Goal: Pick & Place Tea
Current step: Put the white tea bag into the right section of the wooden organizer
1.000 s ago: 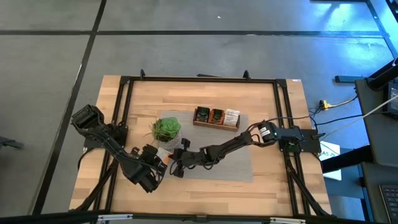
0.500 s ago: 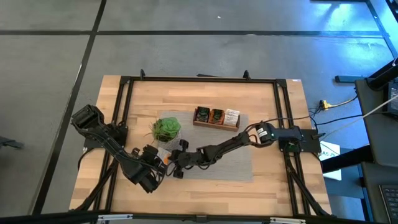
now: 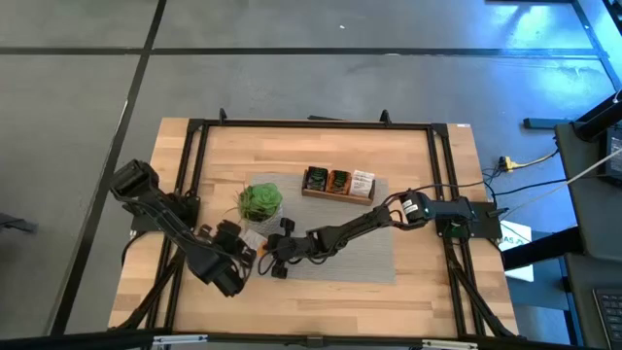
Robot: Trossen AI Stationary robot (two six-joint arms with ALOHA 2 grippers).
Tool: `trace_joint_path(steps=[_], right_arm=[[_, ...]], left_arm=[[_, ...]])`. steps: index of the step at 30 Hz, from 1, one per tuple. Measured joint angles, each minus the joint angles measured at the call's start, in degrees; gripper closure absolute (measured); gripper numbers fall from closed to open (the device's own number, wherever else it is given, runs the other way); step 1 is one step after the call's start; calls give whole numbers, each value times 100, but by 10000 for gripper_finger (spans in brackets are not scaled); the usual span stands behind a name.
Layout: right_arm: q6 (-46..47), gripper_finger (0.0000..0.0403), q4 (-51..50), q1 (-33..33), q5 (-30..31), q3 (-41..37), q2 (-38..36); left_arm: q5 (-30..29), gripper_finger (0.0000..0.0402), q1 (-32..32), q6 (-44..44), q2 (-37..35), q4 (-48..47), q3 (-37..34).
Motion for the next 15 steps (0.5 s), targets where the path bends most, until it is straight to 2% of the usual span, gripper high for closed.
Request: trace_joint_path(steps=[4,6,10,15], right_arm=[[-2,400,-1,3,-9,-2,7],[-5,400,0,7,-20,-5,7],[-16,400,3,7,-26,-11,7],[-15,397,15,2,-153,-17,7]], left_arm=[[41,298,-214,-266,-429,-621,0],[-273,301,-413,-440,-745,-670,-71],[-967,307,-817,-744,-1474,175,-746],[-1075,309,-1128,-1503,-2021,1137,-1812]])
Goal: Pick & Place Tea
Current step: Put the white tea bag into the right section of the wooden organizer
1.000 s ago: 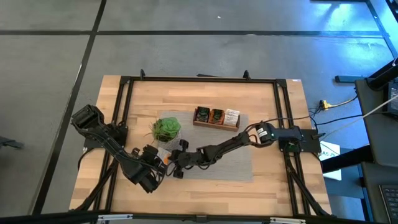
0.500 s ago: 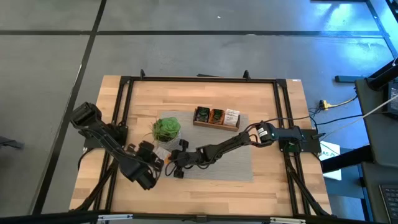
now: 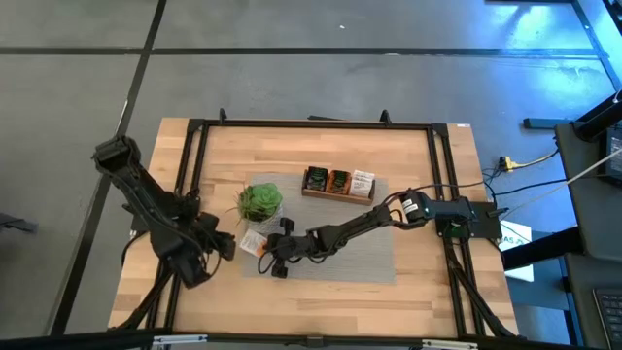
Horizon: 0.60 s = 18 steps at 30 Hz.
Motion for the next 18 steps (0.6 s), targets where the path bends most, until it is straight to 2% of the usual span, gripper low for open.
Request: trace_joint_path(steps=[6,18], right_arm=[[-2,396,5,2,0,-2,0],[-2,394,53,4,-9,-9,0]], left_arm=[[-291,308,-39,53,-117,956,-530],[-250,304,210,614,-117,1133,-533]])
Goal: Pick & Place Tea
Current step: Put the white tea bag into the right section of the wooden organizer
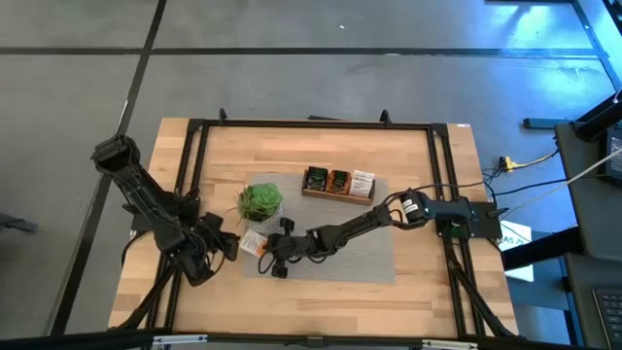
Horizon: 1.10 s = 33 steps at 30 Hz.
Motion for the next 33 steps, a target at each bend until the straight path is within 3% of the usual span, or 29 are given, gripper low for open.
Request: trace_joint_path(steps=[5,17,27,33], right_arm=[[-7,394,4,0,-11,0,0],[-127,393,6,0,-15,0,0],[-127,393,6,0,-24,2,0],[-127,393,8,0,-30,2,0]], left_arm=[[1,291,83,327,2,207,-1],[-10,191,311,1037,2,1008,-2],[674,201,583,604,27,956,-2],[770,211,715,611,166,946,-4]])
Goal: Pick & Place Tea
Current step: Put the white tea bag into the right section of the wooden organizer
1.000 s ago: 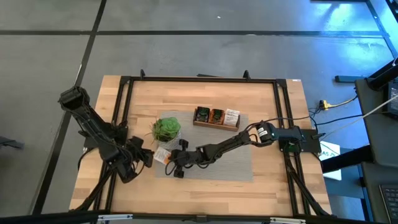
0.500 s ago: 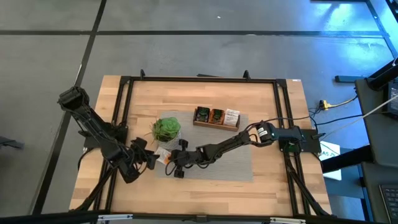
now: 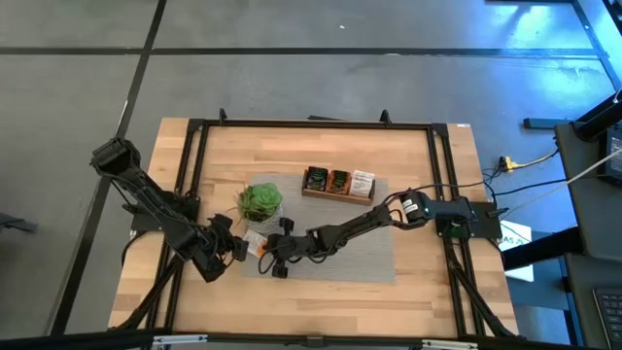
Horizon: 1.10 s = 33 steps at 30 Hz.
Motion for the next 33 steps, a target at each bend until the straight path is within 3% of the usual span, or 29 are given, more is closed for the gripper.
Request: trace_joint_path(steps=[3,10,27,33], right_arm=[[-2,393,0,0,0,0,0],[-2,393,-1,0,0,0,0],[-329,393,58,17,-82,-2,-20],[-828,384,-310,113,-324,-21,-262]], left_arm=[[251,216,72,-1,183,87,-2],[199,243,112,154,448,491,-2],[46,393,105,277,455,505,-2],[46,396,-8,413,383,511,0]])
